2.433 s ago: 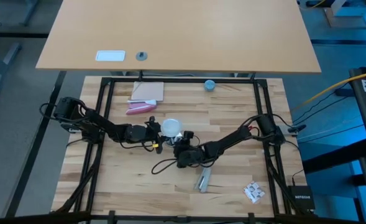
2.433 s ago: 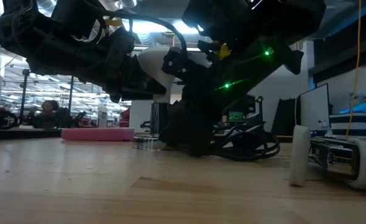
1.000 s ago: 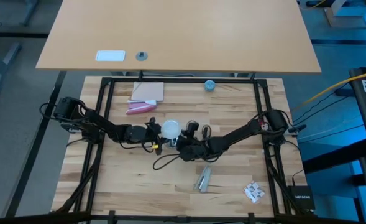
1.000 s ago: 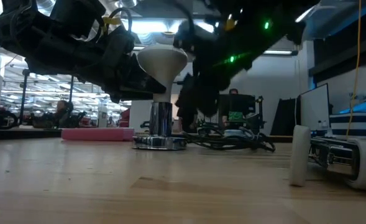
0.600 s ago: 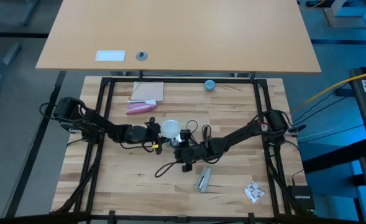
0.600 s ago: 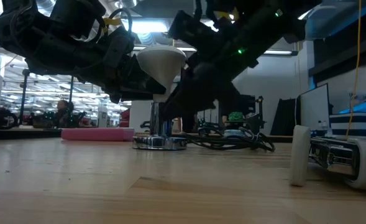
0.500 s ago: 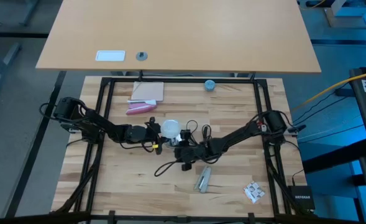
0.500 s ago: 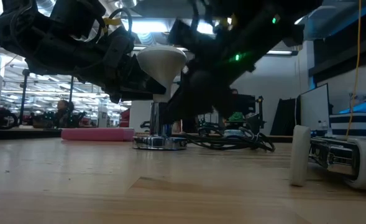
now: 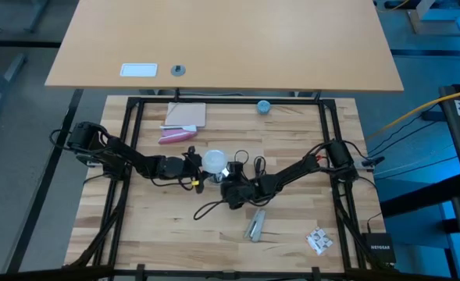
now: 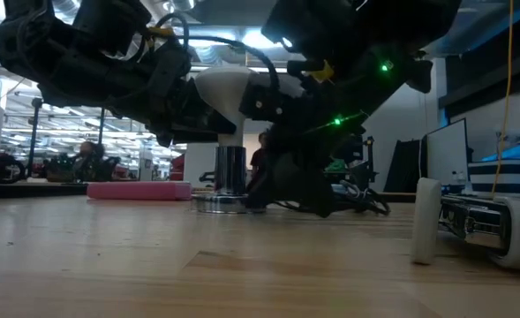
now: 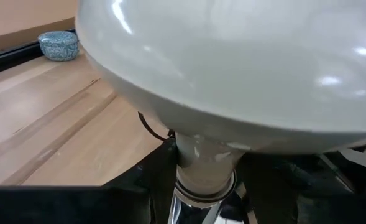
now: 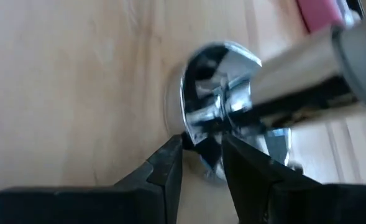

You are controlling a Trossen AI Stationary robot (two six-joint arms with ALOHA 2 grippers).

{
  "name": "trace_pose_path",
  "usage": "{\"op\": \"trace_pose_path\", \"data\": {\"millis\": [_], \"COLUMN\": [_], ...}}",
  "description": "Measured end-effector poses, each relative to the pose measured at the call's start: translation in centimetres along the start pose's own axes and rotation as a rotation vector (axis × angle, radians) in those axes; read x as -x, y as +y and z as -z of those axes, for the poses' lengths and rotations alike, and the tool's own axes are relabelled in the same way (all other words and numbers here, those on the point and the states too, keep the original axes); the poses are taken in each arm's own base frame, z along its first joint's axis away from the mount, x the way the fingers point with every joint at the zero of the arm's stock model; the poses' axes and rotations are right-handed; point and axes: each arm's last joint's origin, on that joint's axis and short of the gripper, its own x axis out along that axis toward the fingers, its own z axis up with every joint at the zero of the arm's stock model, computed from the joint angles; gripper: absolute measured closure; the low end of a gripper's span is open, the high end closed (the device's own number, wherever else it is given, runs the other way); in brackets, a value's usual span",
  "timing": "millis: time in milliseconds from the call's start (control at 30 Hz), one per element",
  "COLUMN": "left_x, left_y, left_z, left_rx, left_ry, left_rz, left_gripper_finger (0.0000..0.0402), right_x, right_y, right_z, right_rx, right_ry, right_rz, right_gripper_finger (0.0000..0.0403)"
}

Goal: Screw lightbulb
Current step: Insert the lightbulb into the lamp

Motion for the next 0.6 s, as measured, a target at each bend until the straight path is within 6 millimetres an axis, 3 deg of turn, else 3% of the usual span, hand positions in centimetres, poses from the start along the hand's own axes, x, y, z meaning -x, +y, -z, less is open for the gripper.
{"op": "trace_pose_path", "data": {"millis": [400,600], "left_x": [0.0,0.0], "left_y": [0.0,0.0], "left_z": [0.0,0.0], "left_rx": [-0.003,0.0], "left_ry": [0.002,0.0], "left_rz": [-0.002,0.001], "left_gripper_finger": [0.0243,0.0243], "right_x": [-0.1,-0.9], "right_y": [-0.4,-1.7], "right_z": [0.5,0.8], "right_rx": [-0.054,-0.074], "right_ry": [0.051,0.075], "right_rz": [0.108,0.162], "right_gripper_finger": [0.0288,0.0288]}}
